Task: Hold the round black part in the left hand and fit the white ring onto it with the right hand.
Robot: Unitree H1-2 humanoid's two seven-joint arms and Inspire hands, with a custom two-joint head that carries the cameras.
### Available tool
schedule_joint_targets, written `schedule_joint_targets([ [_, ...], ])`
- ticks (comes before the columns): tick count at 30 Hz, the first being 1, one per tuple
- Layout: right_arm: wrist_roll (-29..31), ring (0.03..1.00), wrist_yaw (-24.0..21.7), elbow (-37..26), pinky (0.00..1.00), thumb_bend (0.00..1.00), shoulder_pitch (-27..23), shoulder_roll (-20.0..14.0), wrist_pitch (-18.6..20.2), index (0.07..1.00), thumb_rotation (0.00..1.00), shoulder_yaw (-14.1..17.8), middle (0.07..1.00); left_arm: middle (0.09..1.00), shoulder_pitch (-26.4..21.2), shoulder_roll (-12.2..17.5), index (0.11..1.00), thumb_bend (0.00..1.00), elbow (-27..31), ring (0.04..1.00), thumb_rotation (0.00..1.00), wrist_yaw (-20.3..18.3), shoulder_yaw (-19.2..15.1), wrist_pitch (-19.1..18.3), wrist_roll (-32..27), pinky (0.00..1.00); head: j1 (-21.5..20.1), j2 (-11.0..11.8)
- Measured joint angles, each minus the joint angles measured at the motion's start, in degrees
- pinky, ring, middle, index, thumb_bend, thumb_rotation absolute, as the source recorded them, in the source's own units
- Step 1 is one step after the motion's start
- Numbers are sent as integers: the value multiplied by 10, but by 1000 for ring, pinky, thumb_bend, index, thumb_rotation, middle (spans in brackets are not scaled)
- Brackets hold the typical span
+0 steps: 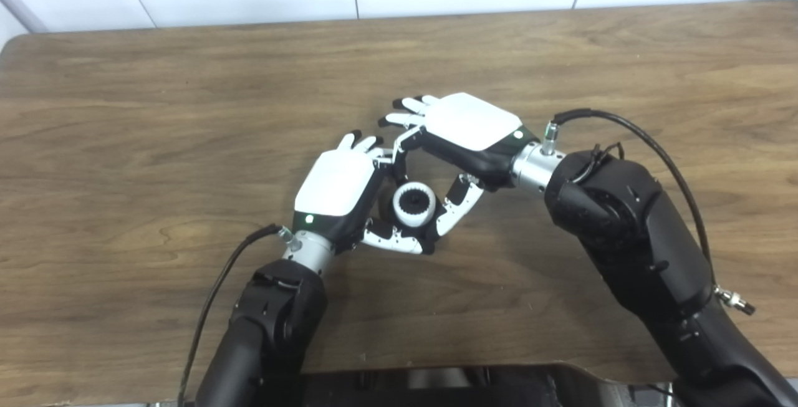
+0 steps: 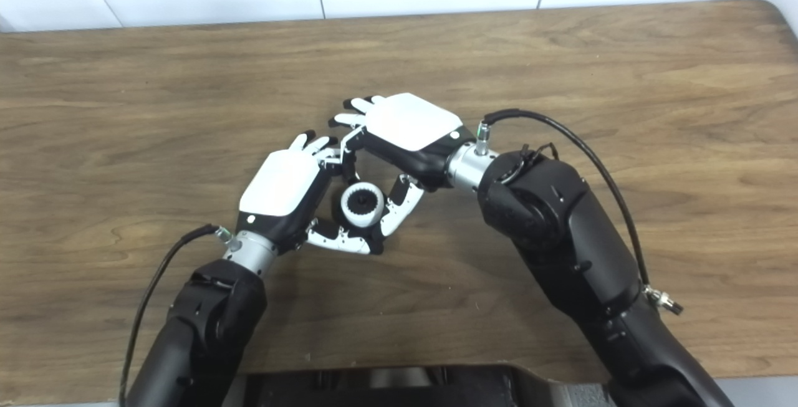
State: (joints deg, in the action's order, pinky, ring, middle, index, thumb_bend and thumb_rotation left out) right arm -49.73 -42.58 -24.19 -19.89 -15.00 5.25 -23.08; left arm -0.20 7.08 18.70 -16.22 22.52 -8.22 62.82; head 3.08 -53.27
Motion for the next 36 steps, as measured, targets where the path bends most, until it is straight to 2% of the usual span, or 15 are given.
schedule_joint_targets([
  [10, 15, 1000, -7, -38, 1000, 1000, -14, -7, 33, 664, 293, 46, 939, 796, 0, 0, 486, 523, -2, 927, 55, 3, 0, 0, 0, 1000, -4, 6],
  [16, 20, 1000, -13, -55, 1000, 1000, -14, -22, 54, 693, 299, 62, 943, 799, 1, 2, 486, 522, -2, 926, 55, 4, -2, 0, -3, 1000, -7, 9],
  [24, 20, 1000, -14, -58, 999, 1000, -14, -38, 61, 715, 312, 66, 940, 806, 3, 3, 491, 522, 0, 927, 59, 2, -5, 0, -7, 1000, -9, 12],
  [29, 17, 1000, -14, -64, 1000, 1000, -9, -37, 67, 723, 305, 61, 940, 816, 3, 6, 497, 522, 7, 936, 70, -14, -9, -3, -8, 1000, -9, 18],
  [30, 17, 1000, -14, -64, 998, 1000, -9, -37, 68, 723, 303, 61, 939, 820, 3, 6, 617, 705, 13, 935, 127, -23, -10, -5, -9, 1000, -9, 19],
  [31, 16, 1000, -14, -64, 998, 1000, -8, -37, 68, 723, 299, 60, 938, 824, 3, 8, 675, 777, 17, 935, 158, -29, -11, -7, -9, 1000, -9, 21],
  [33, 16, 1000, -14, -64, 1000, 1000, -6, -35, 70, 724, 293, 61, 937, 837, 4, 11, 758, 852, 22, 940, 219, -40, -12, -10, -10, 1000, -8, 23],
  [36, 16, 1000, -14, -64, 1000, 1000, -3, -33, 71, 731, 302, 60, 938, 854, 5, 12, 855, 908, 25, 933, 289, -50, -15, -14, -11, 1000, -8, 23],
])
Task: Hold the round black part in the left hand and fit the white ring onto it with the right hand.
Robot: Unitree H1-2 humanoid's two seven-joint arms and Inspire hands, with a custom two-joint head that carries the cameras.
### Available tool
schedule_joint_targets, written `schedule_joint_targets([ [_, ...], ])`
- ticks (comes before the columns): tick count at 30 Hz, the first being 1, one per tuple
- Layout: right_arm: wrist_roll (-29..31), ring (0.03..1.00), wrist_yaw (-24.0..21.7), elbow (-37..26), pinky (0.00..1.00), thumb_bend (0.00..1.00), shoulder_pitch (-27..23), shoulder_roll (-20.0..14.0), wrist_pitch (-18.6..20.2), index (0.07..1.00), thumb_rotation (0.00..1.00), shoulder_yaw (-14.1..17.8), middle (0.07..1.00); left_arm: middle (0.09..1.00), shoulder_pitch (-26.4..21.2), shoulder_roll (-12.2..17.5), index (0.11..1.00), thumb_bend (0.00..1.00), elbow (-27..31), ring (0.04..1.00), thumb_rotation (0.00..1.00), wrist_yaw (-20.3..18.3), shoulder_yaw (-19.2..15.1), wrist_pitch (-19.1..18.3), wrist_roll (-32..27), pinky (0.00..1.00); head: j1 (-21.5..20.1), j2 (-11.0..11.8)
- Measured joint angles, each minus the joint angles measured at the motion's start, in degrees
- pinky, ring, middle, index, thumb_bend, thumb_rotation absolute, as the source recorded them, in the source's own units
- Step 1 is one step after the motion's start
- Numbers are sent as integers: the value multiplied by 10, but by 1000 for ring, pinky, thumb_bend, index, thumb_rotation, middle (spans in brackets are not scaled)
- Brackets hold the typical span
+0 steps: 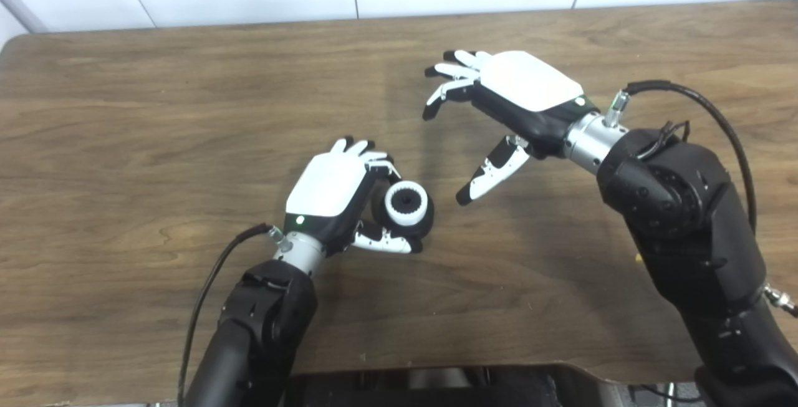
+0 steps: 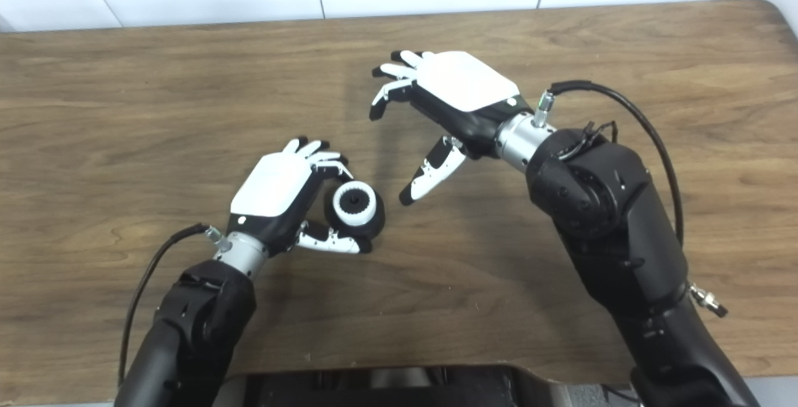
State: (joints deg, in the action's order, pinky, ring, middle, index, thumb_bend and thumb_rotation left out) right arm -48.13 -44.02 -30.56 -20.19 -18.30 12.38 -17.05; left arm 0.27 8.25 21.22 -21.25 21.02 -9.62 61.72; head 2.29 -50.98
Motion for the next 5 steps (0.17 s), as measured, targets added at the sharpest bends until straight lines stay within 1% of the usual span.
schedule_joint_targets([
  [5, -6, 1000, 0, 0, 1000, 1000, 6, 0, 4, 743, 317, 0, 944, 876, 6, 0, 938, 961, 8, 920, 330, -6, -9, -8, -15, 1000, 2, 1],
])
